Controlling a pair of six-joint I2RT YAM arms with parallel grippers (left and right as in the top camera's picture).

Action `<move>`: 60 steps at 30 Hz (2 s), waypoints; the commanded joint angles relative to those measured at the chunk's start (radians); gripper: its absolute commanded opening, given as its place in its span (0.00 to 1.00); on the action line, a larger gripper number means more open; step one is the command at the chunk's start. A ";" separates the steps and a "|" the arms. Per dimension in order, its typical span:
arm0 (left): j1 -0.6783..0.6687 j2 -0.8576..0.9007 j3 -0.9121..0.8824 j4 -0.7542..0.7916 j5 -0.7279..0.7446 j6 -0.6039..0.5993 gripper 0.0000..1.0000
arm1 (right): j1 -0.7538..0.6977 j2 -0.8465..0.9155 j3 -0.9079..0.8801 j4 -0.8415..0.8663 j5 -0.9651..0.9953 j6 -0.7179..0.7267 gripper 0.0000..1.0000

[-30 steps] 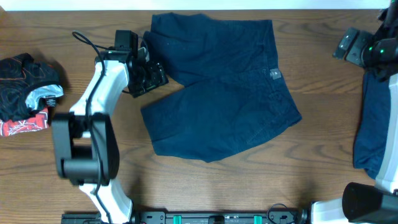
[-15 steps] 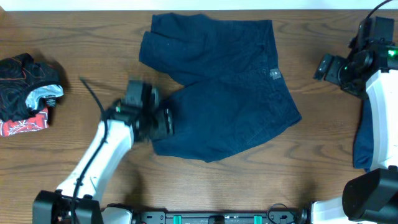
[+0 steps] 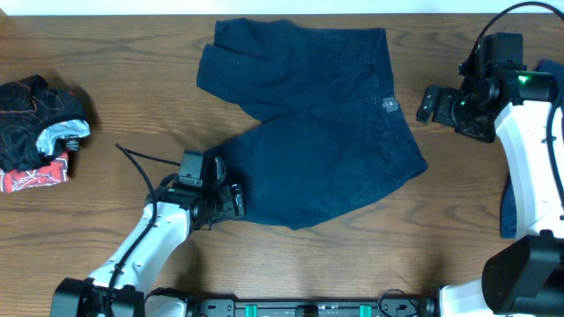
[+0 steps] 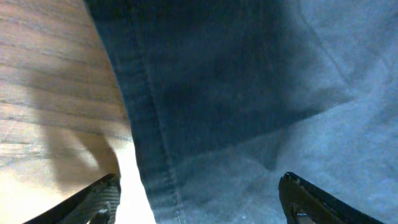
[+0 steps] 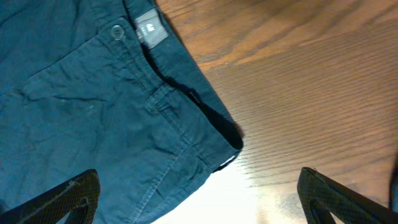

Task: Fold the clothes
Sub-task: 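Move the left gripper down to the lower-left leg hem of the shorts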

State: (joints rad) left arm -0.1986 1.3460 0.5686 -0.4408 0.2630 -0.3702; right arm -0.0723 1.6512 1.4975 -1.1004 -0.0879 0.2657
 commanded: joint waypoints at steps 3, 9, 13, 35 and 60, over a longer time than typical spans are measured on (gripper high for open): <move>-0.002 0.008 -0.045 0.059 0.036 -0.009 0.83 | 0.023 0.002 -0.002 0.006 -0.007 -0.016 0.99; -0.005 0.013 -0.063 0.135 0.123 -0.035 0.06 | 0.023 0.002 -0.002 0.001 -0.007 -0.016 0.99; -0.005 0.003 -0.060 0.148 0.217 -0.036 0.06 | 0.023 0.002 -0.002 0.001 -0.007 -0.016 0.99; -0.005 -0.368 0.028 0.084 0.213 -0.133 0.52 | 0.023 0.002 -0.002 0.034 -0.006 -0.017 0.99; -0.138 -0.229 0.015 -0.165 0.108 -0.103 0.78 | 0.023 0.002 -0.002 0.029 -0.011 -0.020 0.99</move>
State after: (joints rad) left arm -0.3058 1.1164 0.5835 -0.5858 0.4183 -0.4896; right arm -0.0586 1.6512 1.4967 -1.0729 -0.0940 0.2584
